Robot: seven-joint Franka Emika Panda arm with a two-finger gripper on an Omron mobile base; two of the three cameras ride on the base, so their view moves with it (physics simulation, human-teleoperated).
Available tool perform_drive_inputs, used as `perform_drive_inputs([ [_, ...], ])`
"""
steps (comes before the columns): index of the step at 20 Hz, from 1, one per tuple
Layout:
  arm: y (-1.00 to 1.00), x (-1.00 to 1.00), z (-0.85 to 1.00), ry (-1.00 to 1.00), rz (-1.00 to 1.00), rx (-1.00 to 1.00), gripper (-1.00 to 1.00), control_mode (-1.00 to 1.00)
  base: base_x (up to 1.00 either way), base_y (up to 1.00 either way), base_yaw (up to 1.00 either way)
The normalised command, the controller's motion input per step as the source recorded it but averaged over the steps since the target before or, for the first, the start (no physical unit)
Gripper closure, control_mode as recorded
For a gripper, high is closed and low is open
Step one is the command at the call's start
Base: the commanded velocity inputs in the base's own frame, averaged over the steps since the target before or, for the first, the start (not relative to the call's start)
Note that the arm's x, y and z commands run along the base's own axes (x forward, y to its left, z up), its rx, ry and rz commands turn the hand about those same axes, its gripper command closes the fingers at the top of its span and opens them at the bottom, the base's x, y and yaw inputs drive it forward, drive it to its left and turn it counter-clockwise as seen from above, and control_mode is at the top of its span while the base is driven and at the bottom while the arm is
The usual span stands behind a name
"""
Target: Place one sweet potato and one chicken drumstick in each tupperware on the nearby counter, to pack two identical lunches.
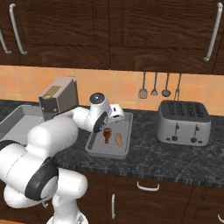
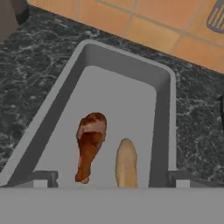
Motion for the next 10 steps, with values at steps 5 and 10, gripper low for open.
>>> perform_drive_inputs([
  [5,0.43,-1.00,0.31,-0.15,-0.29,0.28,-1.00,-1.00,0.00,0.00,0.00],
  [10,0.24,-1.00,0.87,0.01,-0.12,0.23,-1.00,-1.00,0.00,0.00,0.00],
])
